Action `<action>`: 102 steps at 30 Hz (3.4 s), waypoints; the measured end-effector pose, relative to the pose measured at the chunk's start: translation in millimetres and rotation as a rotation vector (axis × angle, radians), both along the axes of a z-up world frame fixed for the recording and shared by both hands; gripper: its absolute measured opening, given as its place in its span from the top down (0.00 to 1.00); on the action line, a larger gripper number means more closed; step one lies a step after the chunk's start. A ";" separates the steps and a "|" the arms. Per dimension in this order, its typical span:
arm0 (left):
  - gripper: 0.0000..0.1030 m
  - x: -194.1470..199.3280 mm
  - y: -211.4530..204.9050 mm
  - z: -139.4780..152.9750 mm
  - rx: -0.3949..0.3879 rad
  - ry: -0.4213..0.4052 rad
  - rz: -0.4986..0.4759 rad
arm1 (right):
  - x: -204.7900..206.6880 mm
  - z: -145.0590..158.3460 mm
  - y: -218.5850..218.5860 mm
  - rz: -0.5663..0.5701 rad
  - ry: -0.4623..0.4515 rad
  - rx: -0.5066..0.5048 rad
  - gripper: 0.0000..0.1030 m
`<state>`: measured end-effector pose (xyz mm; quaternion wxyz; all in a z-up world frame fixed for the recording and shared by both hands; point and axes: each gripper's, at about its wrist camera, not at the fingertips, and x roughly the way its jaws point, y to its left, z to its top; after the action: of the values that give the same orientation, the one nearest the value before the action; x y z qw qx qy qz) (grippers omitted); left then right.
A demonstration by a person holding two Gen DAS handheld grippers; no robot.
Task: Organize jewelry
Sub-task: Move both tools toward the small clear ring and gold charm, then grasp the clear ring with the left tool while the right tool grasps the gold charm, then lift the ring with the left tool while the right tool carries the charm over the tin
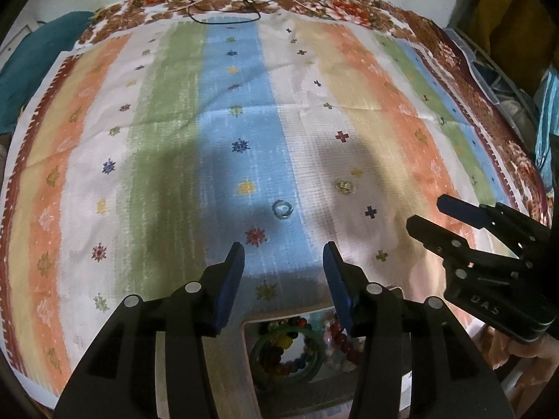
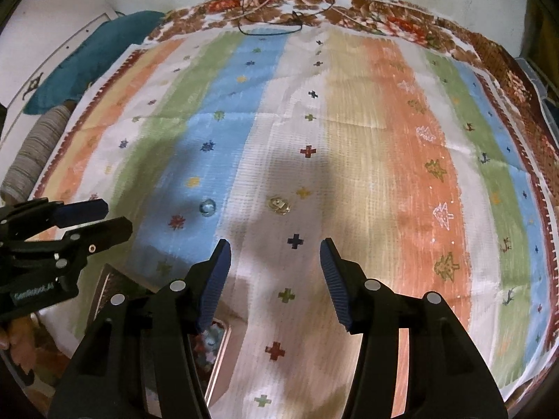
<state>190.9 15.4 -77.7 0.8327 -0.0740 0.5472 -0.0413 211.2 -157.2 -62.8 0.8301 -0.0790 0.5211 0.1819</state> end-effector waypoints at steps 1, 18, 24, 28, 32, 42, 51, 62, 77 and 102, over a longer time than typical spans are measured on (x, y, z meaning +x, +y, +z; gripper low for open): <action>0.54 1.8 -0.8 -1.7 0.004 0.003 -0.004 | 1.9 -1.8 0.4 -0.003 0.005 0.001 0.48; 0.54 29.6 -6.8 -26.1 0.039 0.056 -0.042 | 33.7 -29.8 8.2 -0.030 0.072 0.015 0.48; 0.54 40.2 -8.3 -38.3 0.051 0.079 -0.060 | 45.1 -40.2 10.5 -0.039 0.092 0.017 0.48; 0.54 47.4 -11.0 -45.6 0.060 0.093 -0.082 | 51.7 -46.2 15.7 -0.034 0.103 0.015 0.49; 0.54 54.1 -14.5 -51.5 0.067 0.105 -0.103 | 57.6 -52.4 20.4 -0.026 0.109 0.003 0.49; 0.54 70.3 -22.3 -68.2 0.089 0.140 -0.143 | 74.0 -69.2 20.3 -0.050 0.139 -0.005 0.53; 0.55 80.4 -23.4 -77.8 0.092 0.162 -0.147 | 82.2 -78.9 29.2 -0.042 0.147 -0.024 0.60; 0.70 87.3 -30.7 -91.1 0.108 0.190 -0.158 | 84.9 -83.0 33.8 -0.039 0.149 -0.041 0.74; 0.81 88.1 -29.6 -94.1 0.109 0.179 -0.152 | 82.4 -84.7 39.1 -0.020 0.162 -0.022 0.87; 0.81 68.3 -12.0 -51.9 0.074 0.104 -0.121 | 58.5 -56.0 39.2 -0.003 0.101 -0.017 0.90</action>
<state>259.2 3.4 -129.6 0.8013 -0.0119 0.5943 -0.0673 269.7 -118.0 -118.8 0.8023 -0.0763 0.5640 0.1800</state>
